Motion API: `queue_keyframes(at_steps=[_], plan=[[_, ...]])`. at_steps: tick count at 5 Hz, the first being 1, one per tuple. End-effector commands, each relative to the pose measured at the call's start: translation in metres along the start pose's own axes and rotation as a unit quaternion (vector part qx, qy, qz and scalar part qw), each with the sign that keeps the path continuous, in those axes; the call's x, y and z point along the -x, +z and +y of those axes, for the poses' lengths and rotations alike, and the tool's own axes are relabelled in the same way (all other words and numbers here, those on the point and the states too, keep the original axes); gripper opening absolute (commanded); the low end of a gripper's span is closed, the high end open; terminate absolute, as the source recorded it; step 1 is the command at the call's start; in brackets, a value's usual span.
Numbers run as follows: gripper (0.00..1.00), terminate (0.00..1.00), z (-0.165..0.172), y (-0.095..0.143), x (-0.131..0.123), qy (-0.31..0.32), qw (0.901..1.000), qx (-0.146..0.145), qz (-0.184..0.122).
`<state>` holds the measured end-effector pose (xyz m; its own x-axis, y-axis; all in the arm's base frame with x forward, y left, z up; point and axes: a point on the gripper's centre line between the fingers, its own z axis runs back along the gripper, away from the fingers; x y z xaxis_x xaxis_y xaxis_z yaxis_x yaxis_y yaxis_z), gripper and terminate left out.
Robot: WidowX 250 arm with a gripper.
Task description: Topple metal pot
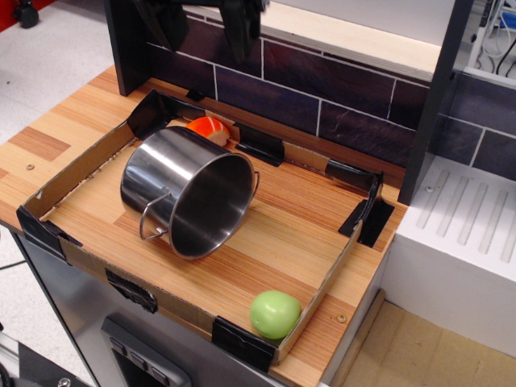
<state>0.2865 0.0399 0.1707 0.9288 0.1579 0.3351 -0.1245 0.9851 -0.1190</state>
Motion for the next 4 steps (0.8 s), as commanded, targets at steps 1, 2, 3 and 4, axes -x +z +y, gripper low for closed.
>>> queue_keyframes(at_steps=[1,2,3,4], plan=[[1.00,0.00,0.002,0.046,-0.019,0.022,0.9983,0.053,0.001],[1.00,0.00,0.006,0.063,-0.023,0.031,0.9962,0.079,0.016],[1.00,0.00,0.006,0.063,-0.023,0.031,0.9962,0.079,0.016],[1.00,1.00,0.006,0.063,-0.023,0.031,0.9962,0.079,0.016]])
